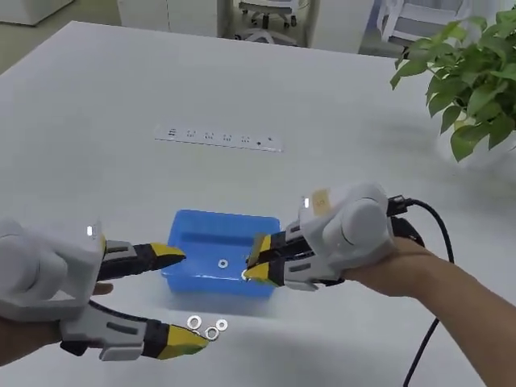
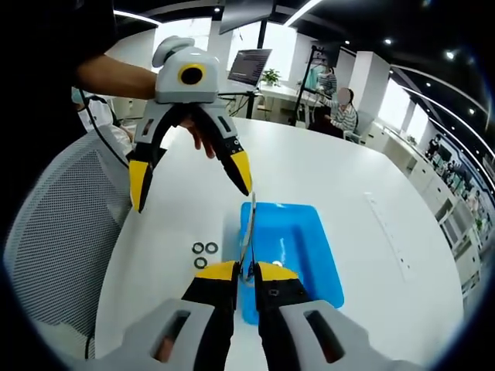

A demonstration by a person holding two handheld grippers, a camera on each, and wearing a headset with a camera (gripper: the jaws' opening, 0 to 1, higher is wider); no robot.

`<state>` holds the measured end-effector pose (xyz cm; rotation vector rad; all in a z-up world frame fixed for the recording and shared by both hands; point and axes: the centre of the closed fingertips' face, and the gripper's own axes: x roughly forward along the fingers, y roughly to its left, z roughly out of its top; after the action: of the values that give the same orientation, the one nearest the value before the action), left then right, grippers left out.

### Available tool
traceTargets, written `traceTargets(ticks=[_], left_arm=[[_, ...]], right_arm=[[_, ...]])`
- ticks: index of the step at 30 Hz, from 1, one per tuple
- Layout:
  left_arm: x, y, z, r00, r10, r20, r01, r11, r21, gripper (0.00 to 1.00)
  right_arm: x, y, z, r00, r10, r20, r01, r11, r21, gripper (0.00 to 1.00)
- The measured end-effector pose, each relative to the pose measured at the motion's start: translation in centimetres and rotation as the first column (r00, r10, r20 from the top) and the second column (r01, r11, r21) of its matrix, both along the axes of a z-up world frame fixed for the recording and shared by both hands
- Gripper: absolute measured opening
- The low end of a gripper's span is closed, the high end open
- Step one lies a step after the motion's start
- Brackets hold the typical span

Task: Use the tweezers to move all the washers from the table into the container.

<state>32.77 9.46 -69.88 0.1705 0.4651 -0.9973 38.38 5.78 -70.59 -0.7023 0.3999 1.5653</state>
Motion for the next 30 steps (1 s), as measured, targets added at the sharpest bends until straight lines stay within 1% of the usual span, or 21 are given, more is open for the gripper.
traceTargets(ticks=[2,5,7,8,10,11,13,15,22,26,30], left_arm=[[-0.2,0.3,0.0,1.000,0.006,-0.002,-0.006,1.000,-0.003,0.76],[-0.2,0.6,0.0,1.000,0.024,-0.007,-0.024,1.000,-0.011,0.78],[-0.2,0.8,0.0,0.999,0.036,-0.009,-0.036,0.999,-0.012,0.80],[-0.2,0.9,0.0,0.999,0.044,-0.011,-0.044,0.999,-0.012,0.81],[-0.2,1.1,0.0,0.999,0.054,-0.007,-0.054,0.998,-0.013,0.83],[-0.2,1.2,0.1,0.998,0.058,-0.007,-0.058,0.998,-0.016,0.84],[-0.1,1.4,0.0,0.997,0.071,-0.011,-0.071,0.997,-0.016,0.87],[0.0,1.7,-0.1,0.996,0.087,-0.015,-0.087,0.996,-0.009,0.90],[0.1,2.3,0.0,0.993,0.114,-0.008,-0.115,0.993,-0.017,0.94],[0.2,2.7,-0.2,0.991,0.134,-0.008,-0.134,0.991,-0.007,0.99],[0.2,2.9,-0.3,0.990,0.142,-0.014,-0.142,0.990,-0.002,0.99]], right_arm=[[0.5,-0.1,0.0,1.000,-0.009,0.003,0.009,1.000,0.001,0.10],[1.2,-0.2,-0.1,1.000,-0.018,0.010,0.018,1.000,0.002,0.10],[1.6,-0.1,-0.2,1.000,-0.027,0.012,0.027,1.000,0.012,0.10],[1.8,-0.1,-0.3,1.000,-0.030,0.009,0.029,1.000,0.011,0.10],[2.2,0.0,-0.6,0.999,-0.031,0.018,0.031,0.999,0.008,0.10],[2.4,0.0,-0.8,0.999,-0.032,0.014,0.032,0.999,0.006,0.10],[2.6,0.0,-1.1,0.999,-0.029,0.019,0.029,1.000,0.001,0.10],[2.7,0.1,-1.3,1.000,-0.029,0.013,0.029,1.000,-0.001,0.10],[3.2,0.5,-2.4,1.000,-0.020,0.005,0.020,1.000,-0.008,0.10],[3.4,0.7,-2.7,1.000,-0.018,0.000,0.018,1.000,-0.011,0.10],[3.5,1.0,-3.2,1.000,-0.013,-0.006,0.013,1.000,-0.013,0.10]])
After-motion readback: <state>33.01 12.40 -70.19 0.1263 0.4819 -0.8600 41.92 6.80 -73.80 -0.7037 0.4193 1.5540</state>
